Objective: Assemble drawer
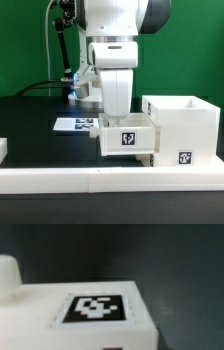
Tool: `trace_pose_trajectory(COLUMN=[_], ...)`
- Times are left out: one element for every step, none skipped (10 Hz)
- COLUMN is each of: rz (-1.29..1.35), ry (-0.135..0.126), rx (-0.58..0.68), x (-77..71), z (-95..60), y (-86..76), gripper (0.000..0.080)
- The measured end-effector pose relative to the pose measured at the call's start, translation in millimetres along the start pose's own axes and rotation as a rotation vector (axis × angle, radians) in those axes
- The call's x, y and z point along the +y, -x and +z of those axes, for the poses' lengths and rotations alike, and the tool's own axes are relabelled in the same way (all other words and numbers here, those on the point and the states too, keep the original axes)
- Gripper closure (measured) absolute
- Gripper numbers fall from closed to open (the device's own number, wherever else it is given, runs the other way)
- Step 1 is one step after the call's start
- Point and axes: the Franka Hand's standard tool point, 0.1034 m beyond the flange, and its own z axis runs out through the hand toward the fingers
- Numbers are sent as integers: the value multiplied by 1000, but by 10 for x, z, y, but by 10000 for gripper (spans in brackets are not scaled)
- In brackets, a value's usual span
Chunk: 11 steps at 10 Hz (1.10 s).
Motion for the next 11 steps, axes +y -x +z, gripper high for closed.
trace_pose_trajectory(rz=[-13, -34, -36, -34, -28, -28, -30, -35, -37, -40, -41], ry=[3, 5, 4, -7, -3, -3, -2, -2, 0, 0, 0], rx=[0, -1, 0, -1, 1, 1, 1, 2, 3, 2, 1], x=[-4, -15, -20, -24, -19, -19, -13, -6, -3, -2, -1], z=[2, 5, 6, 2, 5, 5, 5, 8, 8, 8, 7], y=[-3, -6, -10, -8, -3, -3, -16, -47, -58, -59, -60], gripper=[758, 758, 758, 758, 758, 758, 758, 758, 758, 758, 758])
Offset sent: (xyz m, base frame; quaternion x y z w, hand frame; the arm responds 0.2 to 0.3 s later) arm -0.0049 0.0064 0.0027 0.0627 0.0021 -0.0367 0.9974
